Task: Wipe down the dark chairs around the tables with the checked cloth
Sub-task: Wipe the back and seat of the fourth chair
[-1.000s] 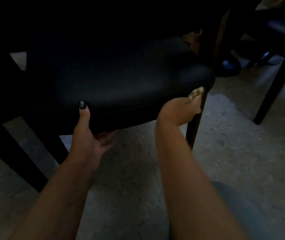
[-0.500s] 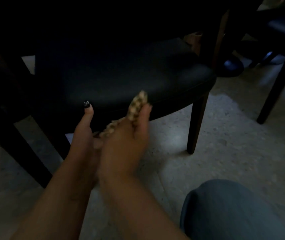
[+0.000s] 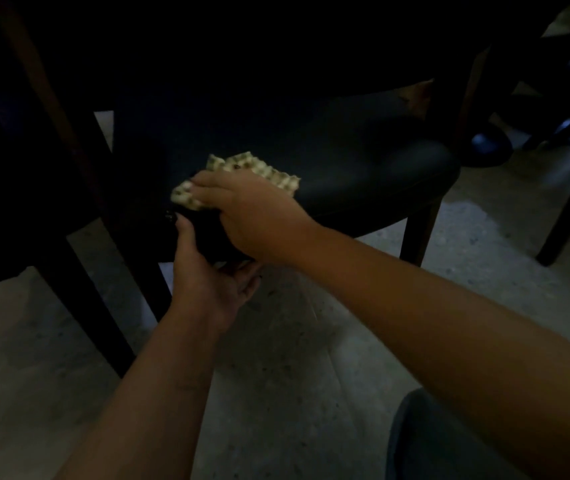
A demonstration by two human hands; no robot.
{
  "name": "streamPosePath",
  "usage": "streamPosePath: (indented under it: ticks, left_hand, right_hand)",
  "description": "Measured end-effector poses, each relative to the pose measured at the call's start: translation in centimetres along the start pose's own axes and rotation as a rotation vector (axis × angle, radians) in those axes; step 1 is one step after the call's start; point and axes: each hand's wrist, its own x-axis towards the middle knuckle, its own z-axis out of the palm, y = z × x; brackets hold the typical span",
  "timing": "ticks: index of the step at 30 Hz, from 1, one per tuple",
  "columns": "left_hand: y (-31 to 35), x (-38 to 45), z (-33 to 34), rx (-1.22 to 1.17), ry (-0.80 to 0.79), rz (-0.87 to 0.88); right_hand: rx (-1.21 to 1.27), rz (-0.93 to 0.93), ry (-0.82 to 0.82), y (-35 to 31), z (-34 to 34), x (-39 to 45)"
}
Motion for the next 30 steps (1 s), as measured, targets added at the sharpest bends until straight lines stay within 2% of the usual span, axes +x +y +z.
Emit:
streamPosePath:
  ticks: [5,8,11,14,18,21,23,26,28,30]
  left_hand:
    - [0.2,0.4,-0.2,0.015,0.031,-0.022]
    - [0.1,0.4,0.0,0.028,0.061,-0.008]
    - [-0.3,0.5,0.3,0.052,0.067,0.047]
    - [-0.5,0.5,0.4,0.038,0.048,0.073]
    - [-0.1,1.0,-0.2,0.084,0.051,0.021]
    - [0.2,1.2,-0.7,0.074,0.042,-0.021]
    - [0.2,1.1,-0.9,0.074,0.022,-0.015]
    - [-0.3,1.1,-0.7,0.093,0.043,0.011]
    - [-0.4,1.2,-0.3,0.109,0.082,0.034]
    - [-0.6,1.3,0.1,0.12,0.1,0.059]
  right_hand:
    - [-0.099,0.126,0.122,5.0,-4.8,-7.5]
    - [-0.106,0.24,0.183,4.2,-4.4,-7.7]
    - [-0.089,0.079,0.254,-0.1,-1.6,-4.0]
    - [-0.061,0.056,0.177,-1.9,0.1,-2.2]
    - [-0.114,0.01,0.069,1.6,-2.0,-5.4]
    - [-0.199,0.229,0.123,7.4,-5.3,-9.9]
    - [-0.168,0.489,0.202,10.7,-7.9,-12.1]
    - [-0.109,0.78,0.37,11.3,-7.8,-10.7]
    - [-0.123,0.723,0.394,8.3,-5.2,-8.0]
    - [-0.092,0.498,0.409,4.0,-1.9,-5.3]
